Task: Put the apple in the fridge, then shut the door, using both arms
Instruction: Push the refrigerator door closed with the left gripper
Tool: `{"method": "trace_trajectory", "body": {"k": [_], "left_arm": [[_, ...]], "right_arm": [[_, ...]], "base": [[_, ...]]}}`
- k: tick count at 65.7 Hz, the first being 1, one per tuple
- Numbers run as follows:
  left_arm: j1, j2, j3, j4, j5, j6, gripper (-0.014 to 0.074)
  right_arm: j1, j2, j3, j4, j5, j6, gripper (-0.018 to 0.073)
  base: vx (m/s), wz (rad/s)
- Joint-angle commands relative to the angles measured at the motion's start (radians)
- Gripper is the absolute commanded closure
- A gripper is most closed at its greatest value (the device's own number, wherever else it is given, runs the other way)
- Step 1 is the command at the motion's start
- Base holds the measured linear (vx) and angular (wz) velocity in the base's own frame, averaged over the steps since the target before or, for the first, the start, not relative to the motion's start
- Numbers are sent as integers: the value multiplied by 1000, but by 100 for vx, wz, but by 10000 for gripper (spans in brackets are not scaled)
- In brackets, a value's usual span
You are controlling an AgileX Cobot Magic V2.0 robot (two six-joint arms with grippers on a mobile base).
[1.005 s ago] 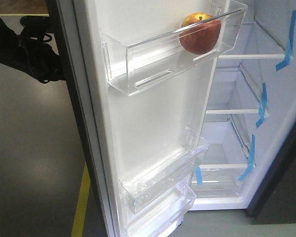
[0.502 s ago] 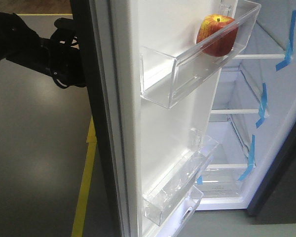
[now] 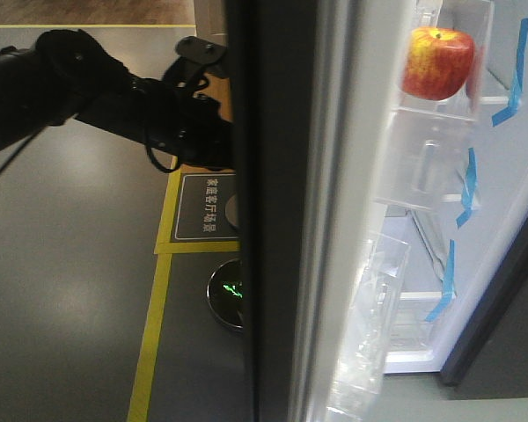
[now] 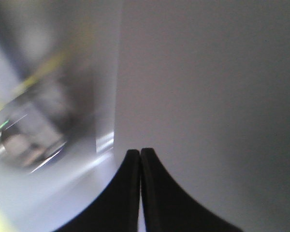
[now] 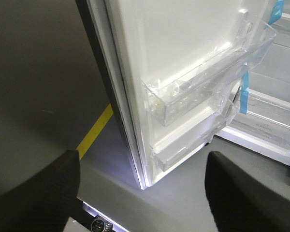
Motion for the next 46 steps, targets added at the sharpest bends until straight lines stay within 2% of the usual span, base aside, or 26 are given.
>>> {"method": "trace_trajectory", "body": {"k": [1, 9, 19, 30, 38, 46], "left_arm": [[-30, -52, -32, -173, -27, 91, 602], [-63, -52, -32, -291, -57, 188, 602], [-116, -51, -32, -385, -126, 299, 602], [-184, -42, -32, -416, -223, 357, 602], [-223, -22, -40, -412, -282, 359, 602], [-252, 21, -98, -413, -282, 359, 602]], "right_arm": [[-6, 14, -21, 7, -60, -7, 45], [-6, 14, -21, 7, -60, -7, 45], [-6, 14, -21, 7, -60, -7, 45], [-6, 14, -21, 7, -59, -7, 45], [-6, 14, -21, 7, -59, -7, 45], [-6, 14, -21, 7, -59, -7, 45]], "base": [[0, 0], [0, 0], [0, 0], [0, 0], [0, 0], [0, 0]]}}
